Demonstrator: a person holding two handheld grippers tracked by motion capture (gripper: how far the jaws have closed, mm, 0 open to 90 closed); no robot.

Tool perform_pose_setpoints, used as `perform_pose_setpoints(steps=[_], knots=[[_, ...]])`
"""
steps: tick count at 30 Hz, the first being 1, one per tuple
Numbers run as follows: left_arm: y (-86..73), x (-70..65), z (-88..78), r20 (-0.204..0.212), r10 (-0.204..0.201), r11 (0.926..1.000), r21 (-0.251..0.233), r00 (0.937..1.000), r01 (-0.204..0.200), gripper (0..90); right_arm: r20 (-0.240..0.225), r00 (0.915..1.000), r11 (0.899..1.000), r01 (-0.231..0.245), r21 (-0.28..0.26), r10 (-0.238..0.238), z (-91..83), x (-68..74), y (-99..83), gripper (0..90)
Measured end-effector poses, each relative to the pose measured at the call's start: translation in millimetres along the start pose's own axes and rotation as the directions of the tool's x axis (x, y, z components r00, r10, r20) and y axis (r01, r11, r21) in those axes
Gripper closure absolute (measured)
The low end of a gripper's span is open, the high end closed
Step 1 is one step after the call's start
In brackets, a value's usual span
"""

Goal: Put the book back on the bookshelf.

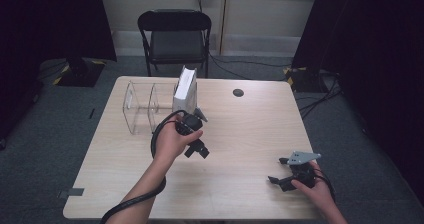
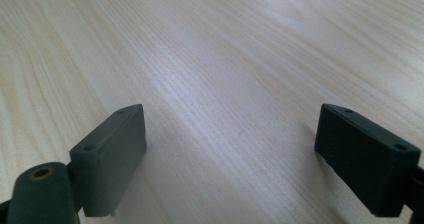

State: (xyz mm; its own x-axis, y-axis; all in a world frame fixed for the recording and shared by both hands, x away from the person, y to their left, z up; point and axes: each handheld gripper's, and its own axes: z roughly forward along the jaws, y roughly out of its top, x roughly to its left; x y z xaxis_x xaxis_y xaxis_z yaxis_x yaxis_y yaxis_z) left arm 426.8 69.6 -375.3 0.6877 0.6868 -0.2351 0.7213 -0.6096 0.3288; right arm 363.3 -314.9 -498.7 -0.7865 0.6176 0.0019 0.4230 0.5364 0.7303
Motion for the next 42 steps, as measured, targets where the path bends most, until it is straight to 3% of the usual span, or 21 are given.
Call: perform_pose_setpoints(steps=[3, 4, 20, 26, 34, 42], knots=[[-0.1, -1.5, 4.0, 0.008, 0.010, 0.9999, 0.009, 0.9999, -0.010, 19.5, -0.001, 1.0000, 1.000, 0.000, 0.001, 0.000, -0.1, 0.0, 0.0, 12.6], [-0.2, -2.1, 7.1, 0.010, 0.030, 0.9995, 0.008, 0.9995, -0.030, 19.4, -0.001, 1.0000, 1.000, 0.001, 0.001, -0.001, 0.0, 0.0, 0.0, 12.5], [2.0, -12.9, 26.9, 0.026, 0.073, 0.9964, 0.039, 0.9970, -0.074, 19.5, -0.001, 1.0000, 1.000, 0.002, 0.000, -0.002, 0.0, 0.0, 0.0, 12.6], [2.2, -15.0, 31.8, 0.033, 0.070, 0.9967, 0.038, 0.9970, -0.071, 19.5, -0.001, 1.0000, 1.000, 0.003, 0.000, -0.003, 0.0, 0.2, 0.0, 12.6], [4.1, -19.1, 40.8, 0.043, 0.104, 0.9933, 0.046, 0.9936, -0.106, 19.5, -0.003, 1.0000, 1.000, 0.004, 0.001, -0.004, -0.1, 0.2, 0.0, 12.5], [4.1, -23.3, 50.9, 0.055, 0.101, 0.9935, 0.047, 0.9933, -0.104, 19.5, -0.004, 1.0000, 1.000, 0.004, 0.000, -0.004, 0.0, 0.6, 0.0, 12.6]])
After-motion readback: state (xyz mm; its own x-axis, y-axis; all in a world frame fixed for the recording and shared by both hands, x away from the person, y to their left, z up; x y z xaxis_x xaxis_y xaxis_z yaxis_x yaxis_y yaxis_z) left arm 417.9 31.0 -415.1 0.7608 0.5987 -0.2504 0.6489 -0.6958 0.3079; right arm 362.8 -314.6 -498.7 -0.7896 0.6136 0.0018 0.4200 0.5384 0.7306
